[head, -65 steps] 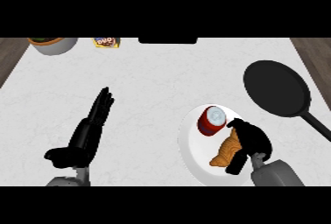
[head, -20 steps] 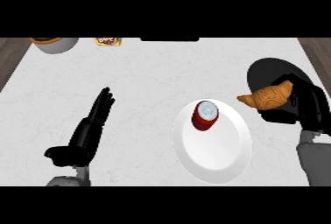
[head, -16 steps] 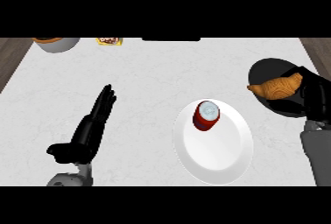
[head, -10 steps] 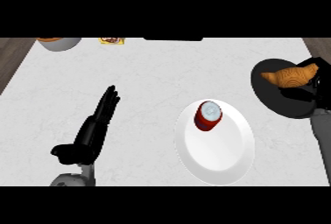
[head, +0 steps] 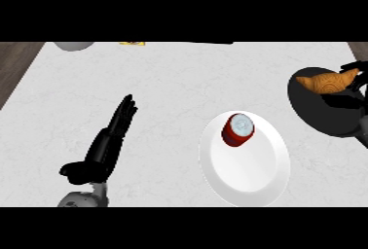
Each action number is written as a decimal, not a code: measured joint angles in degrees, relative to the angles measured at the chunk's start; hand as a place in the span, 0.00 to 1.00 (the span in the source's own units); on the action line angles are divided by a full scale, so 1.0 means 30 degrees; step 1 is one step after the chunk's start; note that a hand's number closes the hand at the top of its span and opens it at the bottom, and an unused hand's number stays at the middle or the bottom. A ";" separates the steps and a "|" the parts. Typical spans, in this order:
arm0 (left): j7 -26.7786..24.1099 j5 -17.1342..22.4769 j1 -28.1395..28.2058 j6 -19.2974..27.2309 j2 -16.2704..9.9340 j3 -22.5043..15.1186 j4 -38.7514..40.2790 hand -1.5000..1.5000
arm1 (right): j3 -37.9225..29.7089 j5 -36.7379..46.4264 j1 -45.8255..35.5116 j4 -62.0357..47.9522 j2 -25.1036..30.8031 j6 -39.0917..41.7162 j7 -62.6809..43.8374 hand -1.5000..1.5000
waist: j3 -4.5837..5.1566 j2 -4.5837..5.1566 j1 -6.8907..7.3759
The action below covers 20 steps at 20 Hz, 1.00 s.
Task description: Pick the croissant from the plate and place it in the pan
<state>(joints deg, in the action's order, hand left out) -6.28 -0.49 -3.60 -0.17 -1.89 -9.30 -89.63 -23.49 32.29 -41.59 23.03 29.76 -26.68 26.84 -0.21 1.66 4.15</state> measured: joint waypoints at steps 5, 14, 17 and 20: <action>0.0346 0.0033 -0.0399 -0.0055 0.0153 -0.0156 -0.0105 0.50 | 0.1234 0.1234 -0.0947 -0.2586 0.0594 0.3258 -0.1054 0.00 | -0.0030 0.0132 0.0370; 0.0374 -0.0089 -0.0491 0.0090 0.0222 -0.0111 -0.0051 0.50 | -0.0408 -0.0465 -0.2155 -0.3706 0.0152 0.5033 0.1082 0.00 | -0.0089 0.0145 0.0249; 0.0269 -0.0012 -0.0398 0.0031 0.0031 0.0143 -0.0013 0.50 | -0.1644 -0.1729 -0.2068 -0.3743 0.0310 0.5562 0.2277 0.00 | -0.0082 0.0101 0.0068; 0.0239 -0.0166 -0.0222 0.0261 0.0188 0.0037 -0.0004 0.50 | -0.2591 -0.2707 -0.1949 -0.4060 0.1001 0.6921 0.2891 0.00 | -0.0071 0.0047 -0.0086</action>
<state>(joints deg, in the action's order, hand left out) -5.57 -0.99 -4.27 0.61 -1.32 -9.18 -89.64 -31.26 24.17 -47.44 10.85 32.77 -5.92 35.51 -0.43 1.80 3.89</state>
